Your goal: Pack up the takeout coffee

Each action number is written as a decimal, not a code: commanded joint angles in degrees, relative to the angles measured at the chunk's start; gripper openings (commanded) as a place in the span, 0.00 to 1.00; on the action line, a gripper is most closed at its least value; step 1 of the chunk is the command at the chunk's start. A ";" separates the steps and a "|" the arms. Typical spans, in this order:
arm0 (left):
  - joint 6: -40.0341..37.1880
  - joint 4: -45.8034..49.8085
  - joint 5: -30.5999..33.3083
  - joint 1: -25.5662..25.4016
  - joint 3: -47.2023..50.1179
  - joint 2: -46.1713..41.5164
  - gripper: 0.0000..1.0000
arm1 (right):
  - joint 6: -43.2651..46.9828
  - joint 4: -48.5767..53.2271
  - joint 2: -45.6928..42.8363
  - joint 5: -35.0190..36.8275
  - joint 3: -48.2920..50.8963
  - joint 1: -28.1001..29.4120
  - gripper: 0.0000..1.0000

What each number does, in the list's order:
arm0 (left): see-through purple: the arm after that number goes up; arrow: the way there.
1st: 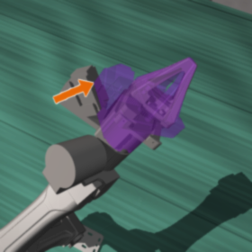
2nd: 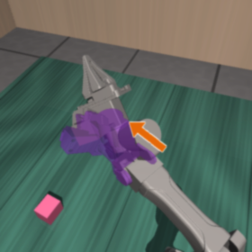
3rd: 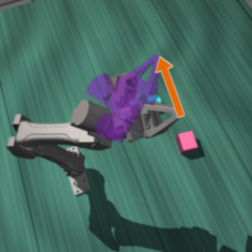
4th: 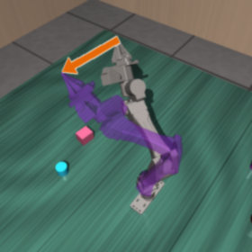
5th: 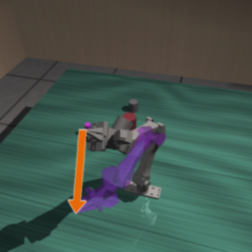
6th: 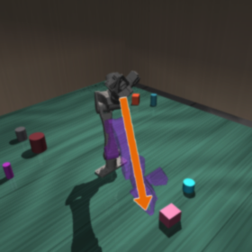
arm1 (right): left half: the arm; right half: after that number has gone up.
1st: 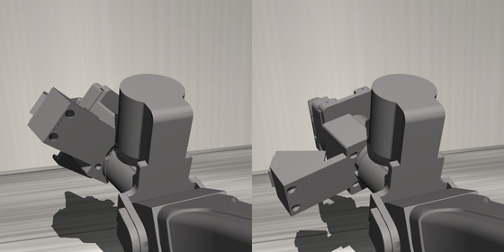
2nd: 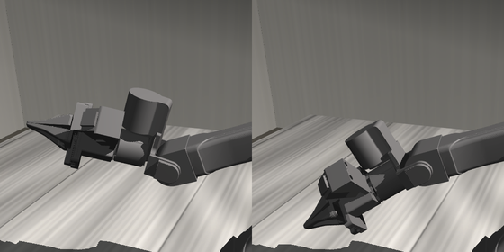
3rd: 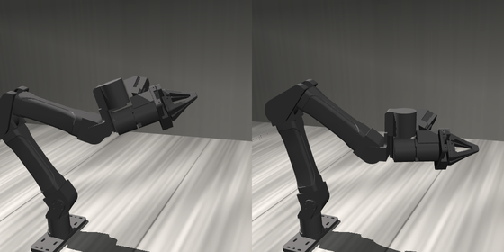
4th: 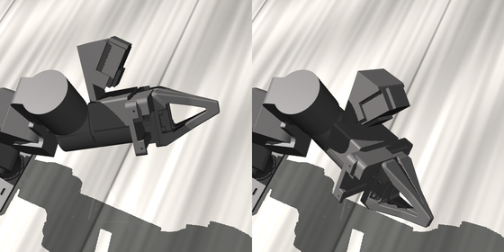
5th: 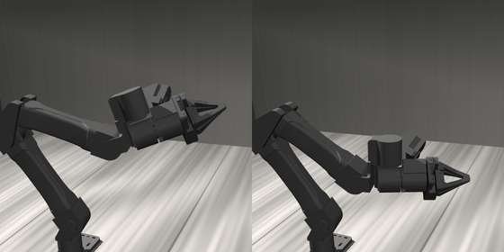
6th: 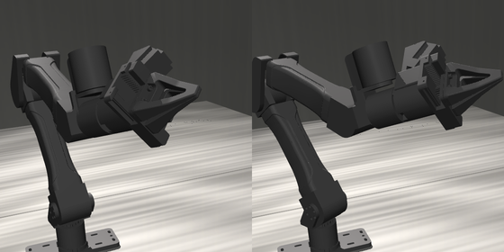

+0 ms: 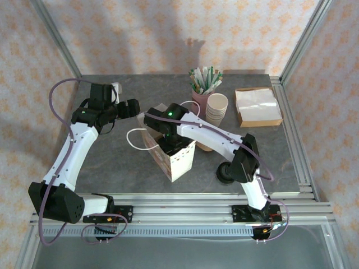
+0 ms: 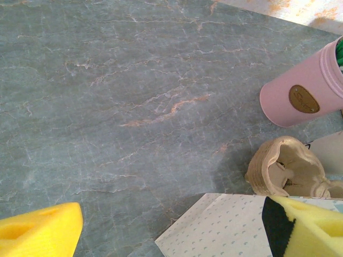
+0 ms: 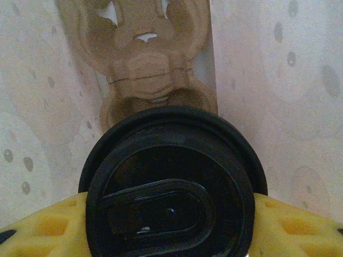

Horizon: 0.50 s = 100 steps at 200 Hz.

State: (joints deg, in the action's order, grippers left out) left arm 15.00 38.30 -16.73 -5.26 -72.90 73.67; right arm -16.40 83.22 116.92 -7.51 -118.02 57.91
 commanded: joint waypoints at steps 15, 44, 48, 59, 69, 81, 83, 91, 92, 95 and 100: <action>0.02 0.50 -0.36 -0.27 0.13 0.72 0.88 | -1.25 -1.86 -3.15 0.05 2.75 -0.43 0.57; -0.02 0.56 -0.33 -0.36 0.11 0.84 0.88 | -1.43 -3.27 -3.66 -0.71 4.92 -0.51 0.57; -0.08 0.61 -0.27 -0.37 0.13 0.84 0.88 | -1.44 -3.37 -3.63 -0.80 5.05 -0.52 0.57; -0.06 0.58 -0.24 -0.41 0.13 0.86 0.88 | -1.35 -3.43 -3.47 -0.99 5.42 -0.57 0.56; -0.05 0.55 -0.25 -0.44 0.07 0.87 0.88 | -1.34 -3.38 -3.31 -0.85 5.71 -0.54 0.56; -0.06 0.61 -0.23 -0.42 0.04 0.99 0.88 | -1.30 -3.50 -3.20 -0.85 6.02 -0.53 0.56; -0.06 0.63 -0.30 -0.40 0.06 0.98 0.88 | -1.32 -3.57 -3.19 -0.89 6.08 -0.54 0.57; -0.09 0.62 -0.29 -0.41 0.13 0.94 0.89 | -1.35 -3.82 -3.20 -0.89 6.42 -0.52 0.56; -0.07 0.58 -0.26 -0.39 0.13 0.95 0.88 | -1.35 -3.88 -3.19 -0.91 6.45 -0.52 0.56; -0.12 0.62 -0.28 -0.45 0.12 0.96 0.88 | -1.26 -3.94 -3.19 -0.88 6.60 -0.52 0.56; -0.11 0.63 -0.26 -0.53 0.10 1.03 0.88 | -1.23 -4.15 -3.24 -0.90 6.81 -0.52 0.56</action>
State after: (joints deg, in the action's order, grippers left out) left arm 14.98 38.30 -16.71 -5.26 -72.90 74.52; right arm -16.93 79.42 115.00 -8.43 -112.90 57.69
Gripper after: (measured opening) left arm 0.884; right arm 0.589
